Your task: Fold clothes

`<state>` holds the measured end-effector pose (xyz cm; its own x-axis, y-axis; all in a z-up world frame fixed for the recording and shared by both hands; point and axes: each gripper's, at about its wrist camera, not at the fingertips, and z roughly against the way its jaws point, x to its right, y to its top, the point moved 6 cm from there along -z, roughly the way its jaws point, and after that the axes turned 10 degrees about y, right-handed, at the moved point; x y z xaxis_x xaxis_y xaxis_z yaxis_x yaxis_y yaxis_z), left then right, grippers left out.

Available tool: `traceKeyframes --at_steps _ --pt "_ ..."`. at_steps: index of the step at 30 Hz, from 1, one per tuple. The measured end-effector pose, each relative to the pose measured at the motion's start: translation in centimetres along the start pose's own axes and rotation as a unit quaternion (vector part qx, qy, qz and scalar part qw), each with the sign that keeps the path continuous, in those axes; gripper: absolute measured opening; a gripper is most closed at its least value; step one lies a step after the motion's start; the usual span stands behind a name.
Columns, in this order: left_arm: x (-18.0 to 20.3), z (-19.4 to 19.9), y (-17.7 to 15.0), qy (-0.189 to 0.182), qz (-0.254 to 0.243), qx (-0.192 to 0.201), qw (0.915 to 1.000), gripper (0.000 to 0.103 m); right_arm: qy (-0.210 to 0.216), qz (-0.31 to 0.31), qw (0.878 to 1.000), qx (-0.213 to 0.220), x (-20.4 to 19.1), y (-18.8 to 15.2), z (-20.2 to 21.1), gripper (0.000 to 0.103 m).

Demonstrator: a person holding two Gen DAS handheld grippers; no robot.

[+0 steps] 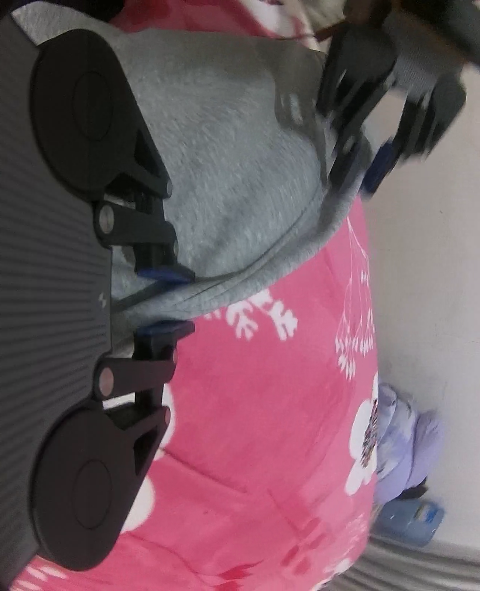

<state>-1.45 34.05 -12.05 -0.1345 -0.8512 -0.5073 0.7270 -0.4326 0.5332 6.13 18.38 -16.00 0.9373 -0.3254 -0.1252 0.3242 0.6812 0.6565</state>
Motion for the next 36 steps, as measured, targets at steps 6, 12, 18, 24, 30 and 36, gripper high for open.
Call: traceKeyframes --at_steps 6,12,18,24,30,36 --pt "-2.9 -0.7 -4.4 -0.018 0.079 -0.095 0.9922 0.04 0.028 -0.078 0.995 0.048 1.5 0.5 3.1 0.03" --pt "-3.7 -1.9 -6.0 -0.012 0.111 -0.107 0.988 0.045 0.091 -0.232 0.963 0.101 4.0 -2.1 4.3 0.028" --pt "-3.4 -0.6 -4.9 0.004 0.074 -0.133 0.9883 0.045 0.042 -0.329 0.936 0.119 7.7 -4.6 3.9 0.03" --pt "-2.8 -0.4 -4.8 0.068 0.019 -0.154 0.9855 0.044 0.006 -0.311 0.943 0.116 5.7 -7.2 10.3 0.031" --pt "-2.3 -1.0 -5.0 0.116 -0.007 -0.165 0.9795 0.054 -0.098 -0.388 0.911 0.096 8.1 -18.0 18.5 0.031" --pt "-2.7 1.9 -2.7 0.135 0.025 -0.155 0.9783 0.054 -0.178 -0.528 0.798 0.229 8.4 -28.0 31.7 0.043"
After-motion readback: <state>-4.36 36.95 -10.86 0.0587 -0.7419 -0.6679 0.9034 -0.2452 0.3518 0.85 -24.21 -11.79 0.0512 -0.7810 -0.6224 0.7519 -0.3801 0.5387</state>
